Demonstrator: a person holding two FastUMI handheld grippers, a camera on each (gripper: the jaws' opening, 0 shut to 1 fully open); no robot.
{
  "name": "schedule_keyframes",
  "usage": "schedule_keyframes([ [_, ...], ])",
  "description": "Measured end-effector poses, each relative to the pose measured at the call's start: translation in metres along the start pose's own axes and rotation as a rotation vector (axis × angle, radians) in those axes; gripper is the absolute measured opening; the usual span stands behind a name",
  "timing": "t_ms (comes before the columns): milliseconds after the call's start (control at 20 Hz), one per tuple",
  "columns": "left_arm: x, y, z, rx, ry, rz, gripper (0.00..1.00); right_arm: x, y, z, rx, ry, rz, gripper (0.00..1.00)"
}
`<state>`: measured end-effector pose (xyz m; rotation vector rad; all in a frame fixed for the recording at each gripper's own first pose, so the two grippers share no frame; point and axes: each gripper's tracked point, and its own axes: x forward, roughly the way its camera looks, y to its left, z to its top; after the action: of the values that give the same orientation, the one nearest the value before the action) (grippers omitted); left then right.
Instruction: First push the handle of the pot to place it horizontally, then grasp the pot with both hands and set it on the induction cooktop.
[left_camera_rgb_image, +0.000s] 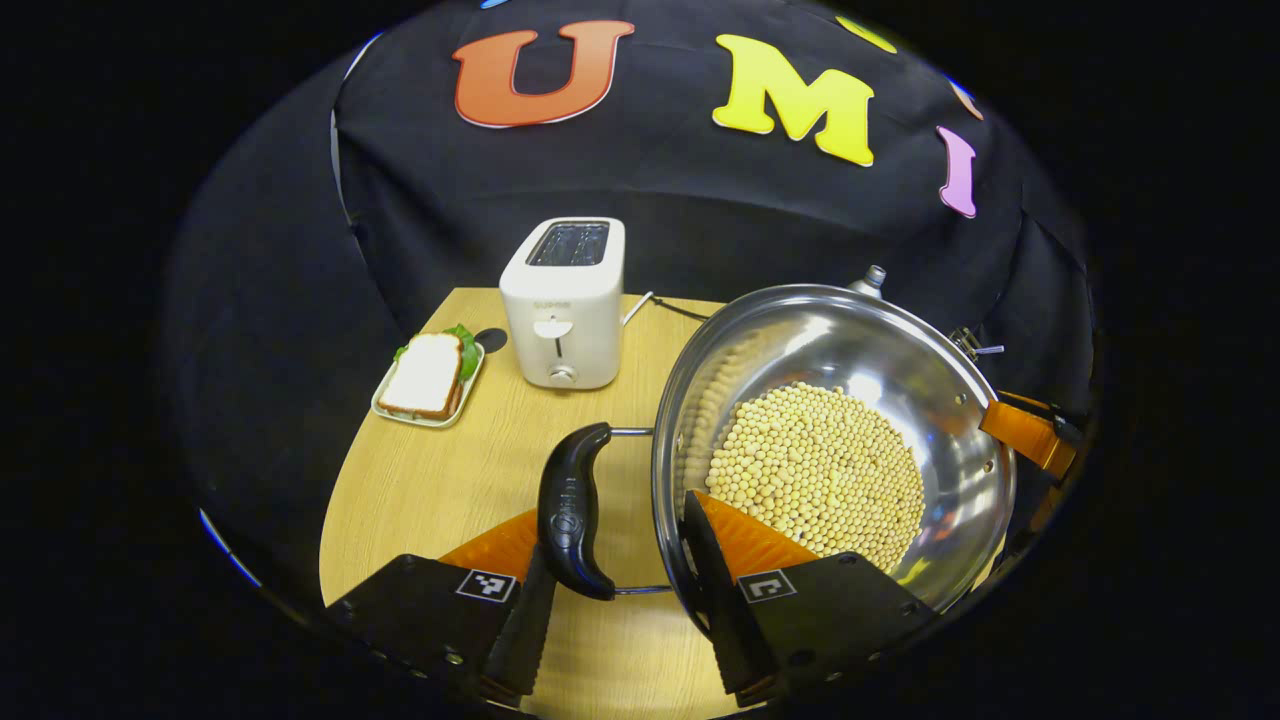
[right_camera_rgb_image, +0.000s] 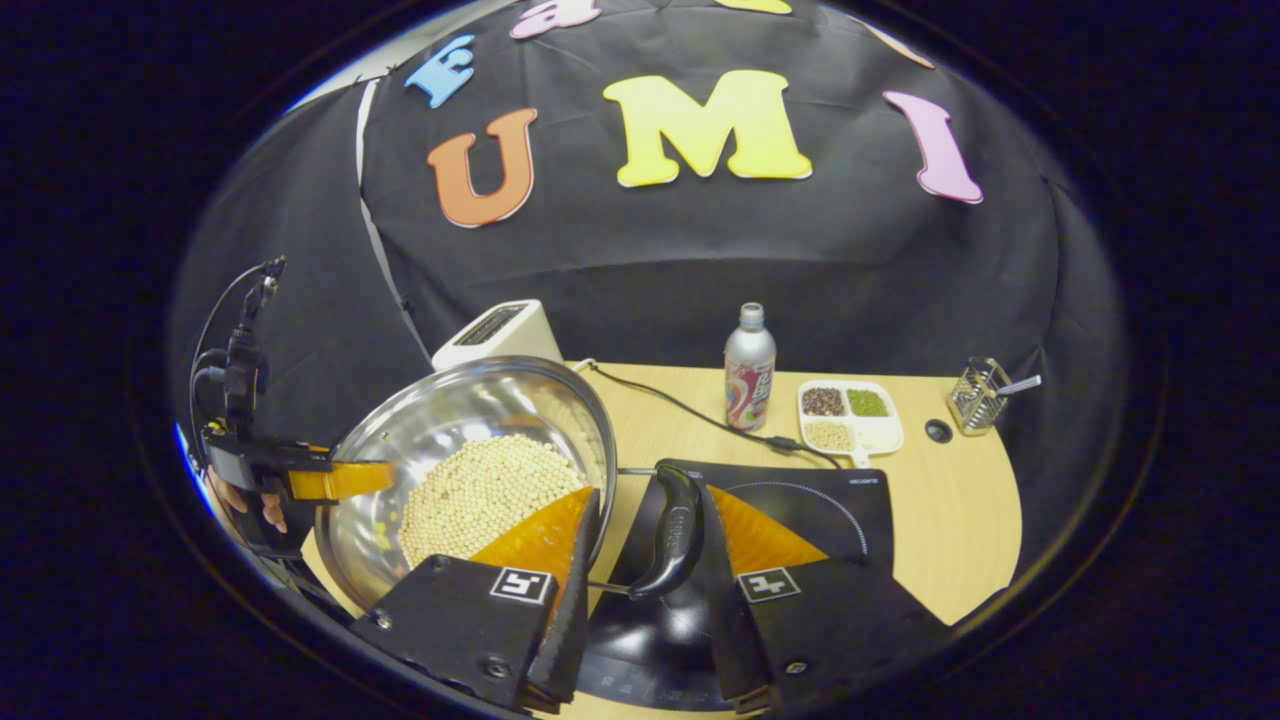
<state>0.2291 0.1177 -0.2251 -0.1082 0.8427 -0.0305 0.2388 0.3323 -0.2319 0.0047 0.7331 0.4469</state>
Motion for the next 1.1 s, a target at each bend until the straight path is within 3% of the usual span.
schedule_keyframes([
  [500,-0.013,-0.103,0.038,0.058,-0.036,-0.04,0.65,-0.056,-0.089,0.03,0.029,-0.064,-0.049,0.51],
  [1100,0.047,-0.189,0.018,0.128,0.007,-0.106,0.65,-0.051,-0.188,-0.013,0.052,-0.014,-0.134,0.52],
])
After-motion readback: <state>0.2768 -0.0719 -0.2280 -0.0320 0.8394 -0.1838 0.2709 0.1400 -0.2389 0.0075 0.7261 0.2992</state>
